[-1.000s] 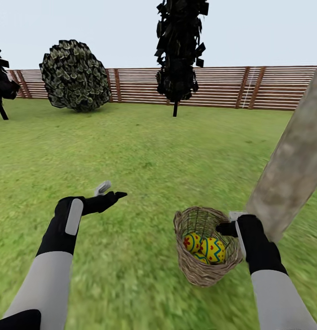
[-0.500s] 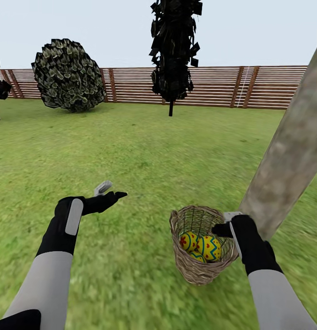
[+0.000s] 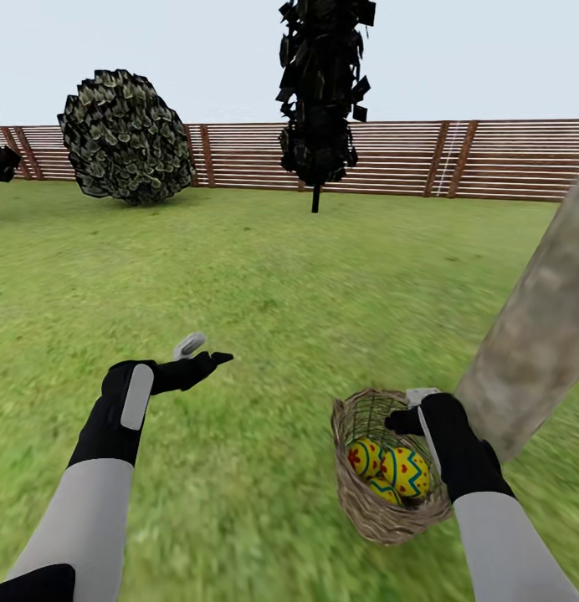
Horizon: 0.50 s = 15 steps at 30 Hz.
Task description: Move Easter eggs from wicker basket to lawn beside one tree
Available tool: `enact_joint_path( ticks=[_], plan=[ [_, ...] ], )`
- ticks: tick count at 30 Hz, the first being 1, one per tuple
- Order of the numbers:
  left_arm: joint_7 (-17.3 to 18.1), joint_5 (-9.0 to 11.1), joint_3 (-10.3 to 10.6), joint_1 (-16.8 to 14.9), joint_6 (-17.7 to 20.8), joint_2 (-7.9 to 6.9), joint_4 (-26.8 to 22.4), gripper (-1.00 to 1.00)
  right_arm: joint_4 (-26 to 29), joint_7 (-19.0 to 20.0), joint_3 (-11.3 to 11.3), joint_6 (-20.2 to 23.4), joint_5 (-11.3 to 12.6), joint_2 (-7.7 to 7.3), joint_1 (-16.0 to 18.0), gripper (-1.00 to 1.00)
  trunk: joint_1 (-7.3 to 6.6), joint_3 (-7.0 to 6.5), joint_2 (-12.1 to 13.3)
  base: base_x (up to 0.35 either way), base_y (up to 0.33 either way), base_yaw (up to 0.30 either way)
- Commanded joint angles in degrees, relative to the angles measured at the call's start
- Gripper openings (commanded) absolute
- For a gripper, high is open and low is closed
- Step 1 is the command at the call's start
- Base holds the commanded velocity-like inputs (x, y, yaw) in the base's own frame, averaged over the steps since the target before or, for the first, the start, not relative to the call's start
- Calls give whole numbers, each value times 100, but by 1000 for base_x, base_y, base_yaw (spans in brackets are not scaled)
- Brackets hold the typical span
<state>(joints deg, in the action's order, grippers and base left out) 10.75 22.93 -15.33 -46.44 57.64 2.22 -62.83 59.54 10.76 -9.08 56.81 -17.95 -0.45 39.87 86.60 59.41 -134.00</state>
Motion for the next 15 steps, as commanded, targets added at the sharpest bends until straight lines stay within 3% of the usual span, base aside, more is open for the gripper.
enact_joint_path(
  ticks=[1, 8, 15],
  plan=[
    [59, -52, -23, -5, 28, 7, -1, 100, -100, 62, -8, 22, -56, -6, 3, 100, 2, 5, -2, 260, 45, 0],
    [59, -52, -23, -5, 28, 7, -1, 100, -877, 204, -22, 12, -64, -38, 42, 100, 2, 5, -2, 73, 13, 0],
    [59, -52, -23, -5, 28, 7, 5, 100, -1029, 272, -23, 6, -68, -35, 64, 100, 2, 5, -2, 3, 1, 0]
  ],
)
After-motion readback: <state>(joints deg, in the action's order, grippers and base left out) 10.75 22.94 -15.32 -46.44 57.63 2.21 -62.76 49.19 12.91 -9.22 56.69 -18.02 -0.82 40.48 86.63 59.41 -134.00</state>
